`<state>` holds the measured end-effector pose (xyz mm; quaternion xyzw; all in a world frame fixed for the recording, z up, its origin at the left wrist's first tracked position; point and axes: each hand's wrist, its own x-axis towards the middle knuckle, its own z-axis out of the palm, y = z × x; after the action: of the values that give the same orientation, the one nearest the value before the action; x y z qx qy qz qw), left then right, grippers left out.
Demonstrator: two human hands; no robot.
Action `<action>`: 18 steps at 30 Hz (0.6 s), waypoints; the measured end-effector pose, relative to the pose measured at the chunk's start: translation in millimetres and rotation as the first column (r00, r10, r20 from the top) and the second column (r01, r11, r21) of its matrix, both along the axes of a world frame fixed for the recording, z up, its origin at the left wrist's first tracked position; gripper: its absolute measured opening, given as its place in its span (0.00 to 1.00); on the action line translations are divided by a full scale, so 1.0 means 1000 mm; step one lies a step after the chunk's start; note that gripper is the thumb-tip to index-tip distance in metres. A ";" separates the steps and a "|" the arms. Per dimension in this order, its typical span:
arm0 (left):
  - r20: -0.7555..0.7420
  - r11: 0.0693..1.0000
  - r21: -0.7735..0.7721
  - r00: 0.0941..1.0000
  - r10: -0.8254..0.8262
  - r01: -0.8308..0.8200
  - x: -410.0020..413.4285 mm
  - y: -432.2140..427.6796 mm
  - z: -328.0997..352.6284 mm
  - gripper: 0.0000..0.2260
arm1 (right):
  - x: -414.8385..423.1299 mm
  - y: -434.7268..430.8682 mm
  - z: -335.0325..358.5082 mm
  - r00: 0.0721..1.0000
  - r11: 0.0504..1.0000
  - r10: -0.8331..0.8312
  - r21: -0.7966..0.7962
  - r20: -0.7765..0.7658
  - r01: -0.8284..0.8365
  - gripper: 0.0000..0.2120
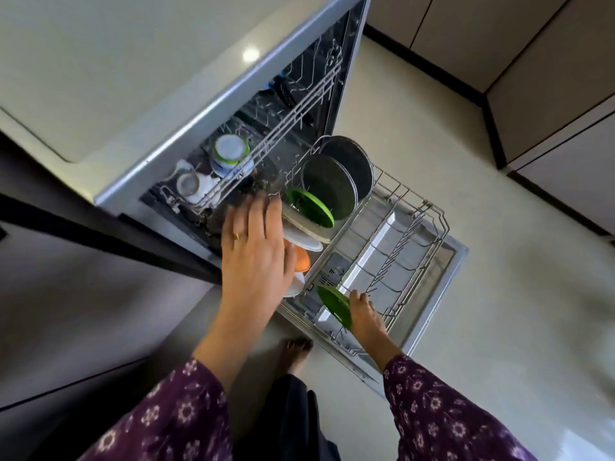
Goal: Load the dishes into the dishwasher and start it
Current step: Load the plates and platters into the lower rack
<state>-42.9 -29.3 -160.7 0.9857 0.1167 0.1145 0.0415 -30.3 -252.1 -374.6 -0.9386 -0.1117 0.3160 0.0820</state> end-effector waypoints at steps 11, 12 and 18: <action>-0.536 0.930 -0.350 0.838 -0.102 -0.111 -0.096 -0.043 -0.094 0.18 | -0.039 -0.006 -0.001 0.987 0.990 0.140 -0.038 0.081 -0.138 0.24; -0.545 0.926 -0.357 0.833 -0.102 -0.120 -0.099 -0.044 -0.097 0.18 | -0.043 -0.005 -0.001 0.984 0.987 0.157 -0.047 0.084 -0.154 0.24; -0.593 0.923 -0.358 0.797 -0.112 -0.137 -0.097 -0.047 -0.115 0.17 | -0.047 0.000 -0.015 0.978 0.988 0.143 -0.087 0.150 -0.131 0.18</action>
<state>-140.4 -76.8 -275.4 0.9418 0.1505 -0.2302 0.1933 -77.5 -252.0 -389.3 -0.9529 -0.1700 0.2506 0.0150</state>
